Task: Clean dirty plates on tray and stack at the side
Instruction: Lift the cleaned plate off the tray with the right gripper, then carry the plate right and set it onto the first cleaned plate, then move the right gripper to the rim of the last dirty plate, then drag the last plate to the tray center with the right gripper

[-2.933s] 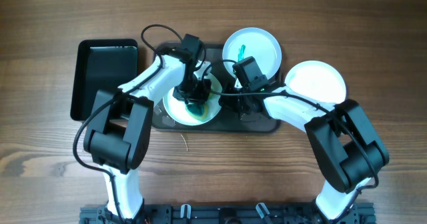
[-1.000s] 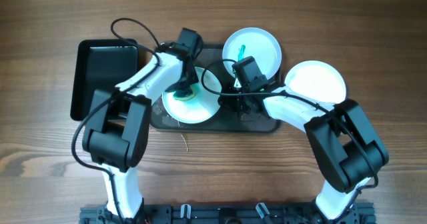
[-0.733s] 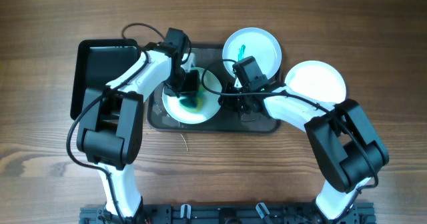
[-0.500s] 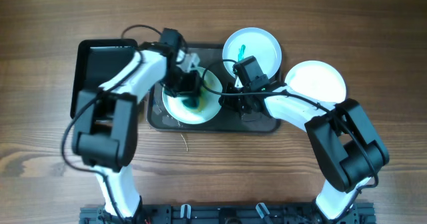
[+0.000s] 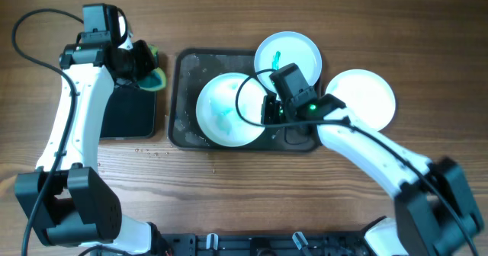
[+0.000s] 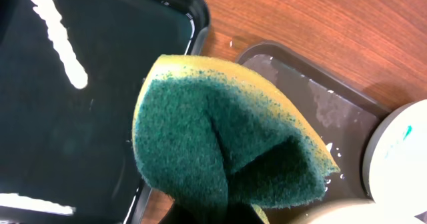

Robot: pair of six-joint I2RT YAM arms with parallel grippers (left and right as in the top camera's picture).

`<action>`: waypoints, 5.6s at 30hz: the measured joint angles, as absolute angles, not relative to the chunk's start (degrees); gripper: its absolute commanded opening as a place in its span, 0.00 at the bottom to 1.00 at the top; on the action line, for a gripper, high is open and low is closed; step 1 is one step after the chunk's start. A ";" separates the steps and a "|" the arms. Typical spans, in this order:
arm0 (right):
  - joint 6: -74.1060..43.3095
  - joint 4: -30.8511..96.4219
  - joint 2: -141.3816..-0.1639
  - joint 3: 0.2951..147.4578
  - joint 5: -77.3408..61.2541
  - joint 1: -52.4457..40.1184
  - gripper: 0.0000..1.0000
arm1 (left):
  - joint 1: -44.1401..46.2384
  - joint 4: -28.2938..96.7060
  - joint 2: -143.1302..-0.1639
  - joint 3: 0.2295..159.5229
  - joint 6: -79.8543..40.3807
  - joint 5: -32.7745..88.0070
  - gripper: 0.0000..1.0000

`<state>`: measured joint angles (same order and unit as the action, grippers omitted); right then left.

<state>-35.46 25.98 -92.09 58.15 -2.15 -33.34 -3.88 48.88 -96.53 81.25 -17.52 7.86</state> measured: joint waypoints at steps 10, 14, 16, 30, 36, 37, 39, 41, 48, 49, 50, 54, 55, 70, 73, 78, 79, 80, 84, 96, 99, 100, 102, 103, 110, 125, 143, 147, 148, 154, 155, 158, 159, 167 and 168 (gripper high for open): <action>-25.04 27.90 -88.09 58.72 29.30 -44.25 0.05 | -3.88 49.91 -96.53 81.25 -17.74 7.49 0.04; -19.59 25.28 -88.09 58.72 42.22 -49.19 0.04 | -3.88 50.39 -96.53 81.25 -17.93 7.44 0.04; -16.34 22.96 -88.09 58.74 47.94 -51.22 0.05 | -3.88 50.50 -96.53 81.25 -17.96 7.31 0.04; 24.71 -15.59 -88.03 59.40 79.59 -59.81 0.04 | -3.88 50.61 -96.53 81.25 -17.96 7.29 0.04; 32.73 -19.79 -88.03 59.40 83.13 -59.81 0.04 | -3.88 50.65 -96.53 81.25 -17.96 7.29 0.04; 33.19 -19.81 -88.03 59.40 83.66 -59.81 0.04 | -3.88 50.76 -96.53 81.25 -17.96 7.29 0.04; 33.28 -19.75 -88.03 59.37 84.49 -59.81 0.04 | -3.88 51.05 -96.53 81.25 -17.96 7.29 0.04; 32.84 -19.73 -88.03 59.22 84.95 -59.81 0.04 | -3.88 51.11 -96.53 81.25 -17.96 7.29 0.04; 29.93 -19.55 -88.03 54.96 85.58 -59.81 0.04 | -3.88 51.22 -96.53 81.25 -17.96 7.29 0.04; 29.21 -19.42 -88.03 54.19 85.60 -59.81 0.04 | -3.88 51.22 -96.53 81.25 -17.98 7.29 0.04; 28.53 -19.40 -88.03 53.71 85.60 -59.81 0.04 | -3.88 51.22 -96.53 81.25 -17.96 7.29 0.04; 23.57 -19.77 -88.03 52.49 85.60 -59.88 0.04 | -3.88 51.24 -96.53 81.25 -17.96 7.29 0.04; 22.28 -20.73 -88.03 52.34 85.62 -59.94 0.04 | -3.88 51.24 -96.53 81.25 -17.98 7.29 0.04; -0.93 2.63 -87.96 51.94 65.65 -58.98 0.04 | -3.88 51.24 -96.53 81.25 -17.96 7.27 0.04; -10.81 9.87 -87.42 51.94 56.31 -56.42 0.04 | -3.88 51.24 -96.53 81.25 -17.96 7.29 0.04; -23.49 18.92 -80.36 51.88 37.76 -47.88 0.04 | -3.88 51.24 -96.53 81.25 -17.96 7.29 0.04; -25.36 20.23 -77.95 51.90 34.00 -45.39 0.04 | -3.88 51.27 -96.53 81.25 -17.98 7.27 0.04; -26.74 21.47 -75.85 51.90 30.76 -43.18 0.04 | -3.88 51.27 -96.53 81.25 -17.98 7.29 0.04; -31.79 29.04 -66.13 51.96 18.24 -30.57 0.04 | -3.88 51.57 -96.53 81.25 -17.98 7.29 0.04; -31.38 46.02 -61.87 51.90 5.26 11.55 0.04 | -0.47 51.88 -96.53 81.25 -17.93 3.84 0.04; -29.23 44.53 -68.79 51.77 2.57 16.82 0.04 | 1.83 52.01 -96.53 81.25 -17.96 2.70 0.04; -28.27 43.38 -72.14 51.75 1.41 18.00 0.04 | 2.61 52.12 -96.53 81.23 -17.96 2.42 0.04; -26.92 41.85 -77.54 51.62 -0.32 18.72 0.04 | 4.05 52.34 -96.53 81.25 -17.96 2.11 0.04; -26.57 41.28 -79.70 51.57 -0.97 18.76 0.04 | 4.67 52.34 -96.53 81.23 -17.96 1.93 0.04; -23.44 34.44 -93.32 50.96 -7.90 18.76 0.16 | 8.78 52.34 -96.53 81.25 -17.96 1.50 0.04; -17.28 44.91 -93.47 63.92 -12.78 17.26 0.37 | 10.04 52.73 -96.53 81.25 -17.96 1.32 0.04; -19.75 43.13 -101.23 78.13 -18.44 -6.76 0.32 | 10.04 52.75 -96.53 81.23 -17.96 1.32 0.04; -26.59 43.77 -107.18 80.09 -14.87 -8.88 0.31 | 10.04 52.75 -96.53 81.23 -17.96 1.32 0.04; -27.97 43.72 -108.29 80.09 -14.28 -9.28 0.31 | 10.04 52.80 -96.53 81.23 -17.96 1.32 0.04; -33.69 43.00 -115.26 80.09 -10.00 -11.77 0.27 | 10.04 53.19 -96.53 81.23 -17.96 1.30 0.04; -34.26 42.28 -115.90 80.09 -9.69 -11.99 0.26 | 10.04 53.21 -96.53 81.23 -17.96 1.30 0.04; -35.09 40.60 -117.08 80.09 -8.82 -12.36 0.14 | 10.04 53.23 -96.53 81.23 -17.96 1.30 0.04; -35.16 40.38 -117.27 80.09 -8.71 -12.45 0.09 | 10.04 53.21 -96.53 81.23 -17.96 1.30 0.04; -32.69 43.33 -117.56 80.09 -8.99 -14.83 0.04 | 10.04 53.19 -96.53 81.23 -17.96 1.30 0.04; -32.12 43.81 -117.56 80.09 -9.54 -15.31 0.04 | 10.04 53.21 -96.53 81.23 -17.96 1.30 0.04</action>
<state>-32.12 43.81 -117.56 80.09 -9.54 -15.31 10.04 53.21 -96.53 81.23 -17.96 1.30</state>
